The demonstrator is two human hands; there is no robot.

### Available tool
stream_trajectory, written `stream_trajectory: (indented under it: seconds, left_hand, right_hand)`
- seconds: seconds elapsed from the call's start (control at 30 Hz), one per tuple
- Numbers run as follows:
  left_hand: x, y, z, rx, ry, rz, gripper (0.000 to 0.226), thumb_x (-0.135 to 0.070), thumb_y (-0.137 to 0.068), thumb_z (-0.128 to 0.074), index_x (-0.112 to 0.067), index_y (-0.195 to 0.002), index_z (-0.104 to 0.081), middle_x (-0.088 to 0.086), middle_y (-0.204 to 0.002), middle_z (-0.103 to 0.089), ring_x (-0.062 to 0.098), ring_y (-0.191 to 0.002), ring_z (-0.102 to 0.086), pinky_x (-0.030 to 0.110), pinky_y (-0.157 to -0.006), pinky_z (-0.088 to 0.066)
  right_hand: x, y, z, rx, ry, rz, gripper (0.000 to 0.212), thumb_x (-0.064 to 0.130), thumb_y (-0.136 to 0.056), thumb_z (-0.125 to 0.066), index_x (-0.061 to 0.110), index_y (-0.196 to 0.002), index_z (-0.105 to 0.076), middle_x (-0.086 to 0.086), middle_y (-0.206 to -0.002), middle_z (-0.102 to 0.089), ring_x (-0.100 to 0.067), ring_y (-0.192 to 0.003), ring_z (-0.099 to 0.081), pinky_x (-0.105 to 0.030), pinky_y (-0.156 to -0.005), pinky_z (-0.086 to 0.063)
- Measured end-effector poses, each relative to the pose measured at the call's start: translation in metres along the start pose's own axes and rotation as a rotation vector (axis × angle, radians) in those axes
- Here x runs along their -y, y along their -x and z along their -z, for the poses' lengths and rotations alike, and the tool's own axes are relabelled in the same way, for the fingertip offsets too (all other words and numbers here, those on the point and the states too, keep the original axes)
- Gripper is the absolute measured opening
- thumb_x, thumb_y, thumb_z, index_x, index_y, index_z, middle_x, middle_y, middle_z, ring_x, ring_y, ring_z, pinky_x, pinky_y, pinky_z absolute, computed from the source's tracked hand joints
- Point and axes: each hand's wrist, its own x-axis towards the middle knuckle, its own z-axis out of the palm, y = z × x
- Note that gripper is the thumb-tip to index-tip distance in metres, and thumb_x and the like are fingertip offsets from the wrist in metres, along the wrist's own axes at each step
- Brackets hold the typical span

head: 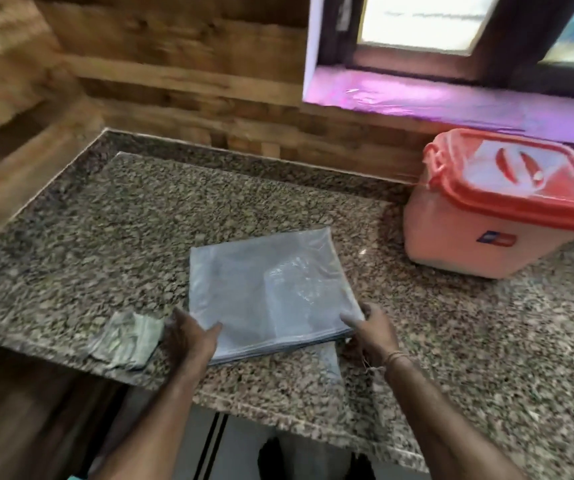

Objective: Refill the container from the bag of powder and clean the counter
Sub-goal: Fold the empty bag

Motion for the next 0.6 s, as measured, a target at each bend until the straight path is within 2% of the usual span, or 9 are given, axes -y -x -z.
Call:
stream_trajectory:
  seconds: [0.07, 0.13, 0.2, 0.27, 0.33, 0.4, 0.5, 0.53, 0.6]
  left_hand:
    - [0.0, -0.001, 0.0, 0.04, 0.087, 0.015, 0.102, -0.021, -0.083, -0.082, -0.005, -0.161, -0.018, 0.028, -0.147, -0.052, 0.045, -0.129, -0.056, 0.045, -0.1, -0.051]
    - [0.0, 0.007, -0.005, 0.085, 0.111, 0.002, 0.094, -0.007, -0.085, -0.075, -0.012, -0.161, -0.02, 0.025, -0.14, -0.057, 0.041, -0.111, -0.066, 0.039, -0.078, -0.057]
    - [0.001, 0.018, -0.014, 0.13, 0.108, -0.065, 0.089, -0.001, -0.083, -0.07, -0.019, -0.158, -0.026, 0.02, -0.133, -0.061, 0.034, -0.097, -0.068, 0.034, -0.066, -0.057]
    - [0.003, 0.027, -0.025, 0.209, 0.076, -0.118, 0.09, -0.004, -0.081, -0.073, -0.025, -0.156, -0.027, 0.014, -0.129, -0.065, 0.025, -0.091, -0.067, 0.03, -0.059, -0.054]
    - [0.002, 0.037, -0.029, 0.267, 0.012, -0.172, 0.094, -0.014, -0.08, -0.08, -0.026, -0.156, -0.027, 0.011, -0.134, -0.063, 0.026, -0.104, -0.066, 0.035, -0.073, -0.057]
    - [-0.002, 0.042, -0.028, 0.192, -0.158, -0.31, 0.101, -0.031, -0.079, -0.085, -0.027, -0.159, -0.023, 0.013, -0.154, -0.045, 0.029, -0.127, -0.054, 0.043, -0.096, -0.055]
    - [-0.01, 0.041, -0.023, 0.054, -0.442, -0.599, 0.085, -0.052, -0.085, -0.076, -0.034, -0.156, -0.033, 0.01, -0.168, -0.02, 0.028, -0.142, -0.036, 0.042, -0.109, -0.045]
    - [-0.012, 0.04, -0.024, 0.063, -0.511, -0.66, 0.073, -0.058, -0.088, -0.069, -0.036, -0.151, -0.04, 0.007, -0.167, -0.024, 0.026, -0.143, -0.034, 0.042, -0.111, -0.04]
    - [-0.02, 0.038, -0.023, 0.08, -0.557, -0.727, 0.052, -0.064, -0.092, -0.057, -0.038, -0.137, -0.052, 0.001, -0.153, -0.044, 0.021, -0.137, -0.037, 0.041, -0.109, -0.034]
  right_hand:
    - [-0.001, 0.001, 0.003, -0.026, -0.472, -0.133, 0.024, 0.025, -0.086, -0.078, 0.008, -0.1, -0.069, -0.021, -0.095, -0.074, -0.025, -0.067, -0.067, -0.041, -0.063, -0.058]
    - [-0.003, 0.008, 0.002, -0.017, -0.8, -0.223, 0.02, 0.023, -0.097, -0.068, 0.012, -0.113, -0.064, -0.012, -0.093, -0.071, -0.021, -0.074, -0.068, -0.034, -0.067, -0.055]
    - [-0.006, 0.019, -0.007, 0.034, -0.899, -0.28, 0.026, 0.025, -0.1, -0.063, 0.012, -0.123, -0.061, -0.007, -0.103, -0.07, -0.025, -0.095, -0.069, -0.035, -0.083, -0.056]
    - [-0.006, 0.025, -0.017, 0.068, -0.863, -0.306, 0.027, 0.026, -0.101, -0.062, 0.01, -0.123, -0.062, -0.005, -0.107, -0.071, -0.025, -0.096, -0.071, -0.034, -0.079, -0.06]
    - [0.001, 0.024, -0.024, 0.091, -0.779, -0.329, 0.024, 0.028, -0.1, -0.064, 0.011, -0.117, -0.064, -0.005, -0.107, -0.073, -0.023, -0.092, -0.071, -0.029, -0.069, -0.06]
    - [0.013, 0.019, -0.028, 0.101, -0.714, -0.348, 0.018, 0.027, -0.099, -0.065, 0.012, -0.108, -0.065, -0.003, -0.096, -0.074, -0.019, -0.081, -0.071, -0.027, -0.063, -0.052]
    - [0.024, 0.003, -0.037, 0.087, -0.673, -0.383, 0.015, 0.018, -0.098, -0.066, 0.012, -0.085, -0.059, 0.002, -0.054, -0.065, -0.008, -0.041, -0.059, -0.021, -0.045, -0.044]
    - [0.026, 0.0, -0.039, 0.072, -0.655, -0.378, 0.02, 0.015, -0.099, -0.065, 0.013, -0.081, -0.056, 0.003, -0.048, -0.06, -0.006, -0.035, -0.054, -0.019, -0.039, -0.045]
    - [0.026, 0.0, -0.038, 0.035, -0.563, -0.35, 0.016, 0.012, -0.099, -0.064, 0.011, -0.085, -0.056, -0.004, -0.059, -0.061, -0.011, -0.046, -0.057, -0.021, -0.038, -0.051]
